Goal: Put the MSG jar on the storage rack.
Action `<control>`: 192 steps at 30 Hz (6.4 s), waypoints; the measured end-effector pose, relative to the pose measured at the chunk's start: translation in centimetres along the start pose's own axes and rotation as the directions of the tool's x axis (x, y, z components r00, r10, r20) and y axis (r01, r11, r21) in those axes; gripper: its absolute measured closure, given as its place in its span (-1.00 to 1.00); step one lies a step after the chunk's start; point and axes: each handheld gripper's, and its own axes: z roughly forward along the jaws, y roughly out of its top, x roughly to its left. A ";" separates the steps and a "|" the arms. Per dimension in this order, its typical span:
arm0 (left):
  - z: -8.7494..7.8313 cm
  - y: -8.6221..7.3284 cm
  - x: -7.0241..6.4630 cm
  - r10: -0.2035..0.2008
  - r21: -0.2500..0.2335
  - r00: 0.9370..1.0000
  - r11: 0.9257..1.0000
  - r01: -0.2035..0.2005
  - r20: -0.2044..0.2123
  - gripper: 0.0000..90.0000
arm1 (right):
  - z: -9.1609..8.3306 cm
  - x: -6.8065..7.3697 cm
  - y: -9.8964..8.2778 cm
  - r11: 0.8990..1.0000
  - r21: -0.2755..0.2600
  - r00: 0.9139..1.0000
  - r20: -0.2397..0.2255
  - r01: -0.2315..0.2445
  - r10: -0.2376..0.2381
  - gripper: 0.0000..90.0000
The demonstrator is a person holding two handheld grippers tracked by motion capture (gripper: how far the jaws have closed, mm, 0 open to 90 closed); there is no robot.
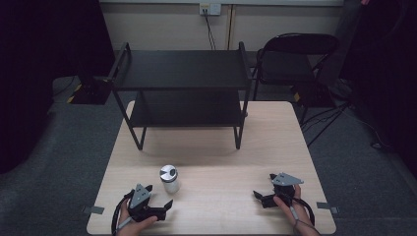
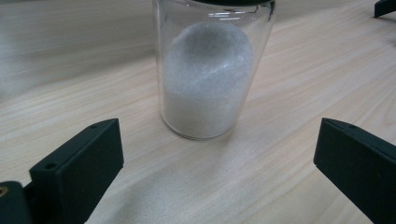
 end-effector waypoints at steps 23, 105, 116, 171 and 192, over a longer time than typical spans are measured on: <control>2.9 1.3 0.1 0.032 -0.013 0.999 0.999 -0.032 0.002 -0.95 | 0.0 0.0 0.0 1.000 0.000 1.000 0.000 0.000 0.000 -1.00; 11.9 22.3 -1.2 -0.085 -0.144 0.970 0.988 0.052 -0.228 -0.31 | 0.0 0.0 0.0 1.000 0.000 1.000 -0.001 0.000 0.000 -1.00; 14.5 22.2 -2.4 -0.079 -0.157 0.949 0.987 0.032 -0.306 -0.31 | 0.0 0.0 0.0 1.000 0.000 1.000 -0.001 0.000 0.000 -1.00; 6.6 14.2 -2.7 0.007 -0.213 0.986 0.976 -0.042 -0.165 -1.00 | -0.1 0.0 0.0 1.000 0.001 1.000 -0.002 0.000 0.000 -1.00; 1.2 1.5 -4.0 -0.001 -0.131 0.986 0.991 -0.021 -0.164 -1.00 | -0.1 0.1 -0.1 1.000 0.000 1.000 -0.001 -0.001 0.001 -1.00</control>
